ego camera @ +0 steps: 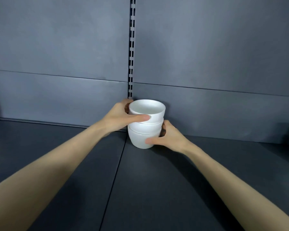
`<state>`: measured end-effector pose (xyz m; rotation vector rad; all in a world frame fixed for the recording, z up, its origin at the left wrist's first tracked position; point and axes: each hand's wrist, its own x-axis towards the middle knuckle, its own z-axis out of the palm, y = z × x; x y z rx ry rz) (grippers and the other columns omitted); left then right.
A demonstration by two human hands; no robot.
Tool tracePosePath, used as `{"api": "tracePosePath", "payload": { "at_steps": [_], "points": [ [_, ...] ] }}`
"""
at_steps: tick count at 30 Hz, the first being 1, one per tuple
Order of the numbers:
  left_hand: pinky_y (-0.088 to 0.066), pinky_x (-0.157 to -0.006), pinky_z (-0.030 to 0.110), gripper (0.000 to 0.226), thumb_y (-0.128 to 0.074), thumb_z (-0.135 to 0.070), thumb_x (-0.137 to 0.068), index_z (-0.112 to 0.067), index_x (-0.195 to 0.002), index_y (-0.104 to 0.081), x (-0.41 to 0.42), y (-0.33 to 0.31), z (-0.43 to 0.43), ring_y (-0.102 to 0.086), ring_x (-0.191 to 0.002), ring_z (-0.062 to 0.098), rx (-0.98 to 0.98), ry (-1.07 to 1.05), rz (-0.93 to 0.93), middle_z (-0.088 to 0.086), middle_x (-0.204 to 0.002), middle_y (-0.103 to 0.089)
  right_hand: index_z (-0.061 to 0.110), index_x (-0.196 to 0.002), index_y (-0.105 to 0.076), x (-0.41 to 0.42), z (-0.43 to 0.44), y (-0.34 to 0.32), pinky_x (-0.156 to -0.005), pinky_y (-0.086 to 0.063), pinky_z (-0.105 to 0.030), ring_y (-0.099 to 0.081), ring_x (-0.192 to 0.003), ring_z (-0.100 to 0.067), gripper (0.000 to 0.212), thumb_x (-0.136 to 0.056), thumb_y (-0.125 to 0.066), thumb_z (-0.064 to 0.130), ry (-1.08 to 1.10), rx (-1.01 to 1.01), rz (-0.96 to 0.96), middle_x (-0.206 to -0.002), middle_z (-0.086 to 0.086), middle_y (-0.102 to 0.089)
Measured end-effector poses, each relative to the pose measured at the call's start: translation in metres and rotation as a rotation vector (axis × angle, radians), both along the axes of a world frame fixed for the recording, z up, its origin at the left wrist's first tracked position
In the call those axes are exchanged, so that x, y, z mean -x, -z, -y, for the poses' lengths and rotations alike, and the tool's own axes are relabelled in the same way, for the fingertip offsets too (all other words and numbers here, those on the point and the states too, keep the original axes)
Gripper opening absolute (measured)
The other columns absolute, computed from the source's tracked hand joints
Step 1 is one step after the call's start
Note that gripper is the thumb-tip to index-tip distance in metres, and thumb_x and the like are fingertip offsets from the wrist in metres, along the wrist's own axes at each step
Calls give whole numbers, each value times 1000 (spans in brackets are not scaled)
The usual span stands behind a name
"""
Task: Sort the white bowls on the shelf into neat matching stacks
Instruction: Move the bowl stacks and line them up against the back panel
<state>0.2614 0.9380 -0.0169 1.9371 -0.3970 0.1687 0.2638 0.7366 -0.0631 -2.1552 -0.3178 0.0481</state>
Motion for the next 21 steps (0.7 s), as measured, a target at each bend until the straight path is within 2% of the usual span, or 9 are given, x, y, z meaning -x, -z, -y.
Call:
{"api": "tracePosePath", "payload": {
  "at_steps": [2,5,7,11,14,21],
  "points": [
    [-49,-84,12,80,-90,-31,-60,-17,-128,-50,-2,2,-1,-58,-103,-4,14,-17,7,-17,-110,-61,23,-127,-44,-1,1,3,-94,-52,-37,-59,-111,-9,98,-44,-85,54,3,-6,0,-122,12,-60],
    [-48,-91,19,88,-89,-42,-49,-20,-125,-51,-1,0,-1,-59,-108,3,19,-24,12,-15,-113,-61,25,-123,-47,-4,4,4,-92,-53,-37,-60,-108,-9,92,-43,-84,53,16,-14,8,-119,12,-62],
    [-48,-89,18,78,-92,-40,-50,-24,-115,-54,0,-1,0,-59,-106,3,17,-22,18,-16,-109,-62,26,-121,-48,-5,4,4,-92,-53,-37,-61,-107,-10,90,-43,-84,52,19,-18,12,-117,12,-63],
    [-48,-80,12,48,-89,-25,-61,-35,-92,-53,0,-5,1,-58,-94,-3,-9,-26,67,-18,-98,-62,25,-121,-49,-6,4,5,-92,-53,-37,-62,-105,-9,90,-43,-84,52,20,-27,24,-115,12,-64],
    [-49,-82,16,45,-87,-24,-62,-35,-90,-54,-1,-5,1,-59,-95,0,7,-22,71,-15,-98,-63,25,-122,-50,-6,4,5,-92,-53,-37,-62,-105,-9,91,-42,-84,52,22,-34,30,-115,12,-64],
    [-48,-83,16,47,-86,-21,-66,-39,-90,-50,0,3,1,-57,-97,-4,58,-8,72,-23,-97,-57,25,-123,-50,-6,4,6,-94,-52,-36,-61,-106,-8,91,-42,-84,53,34,-43,33,-116,13,-64]
  ]
}}
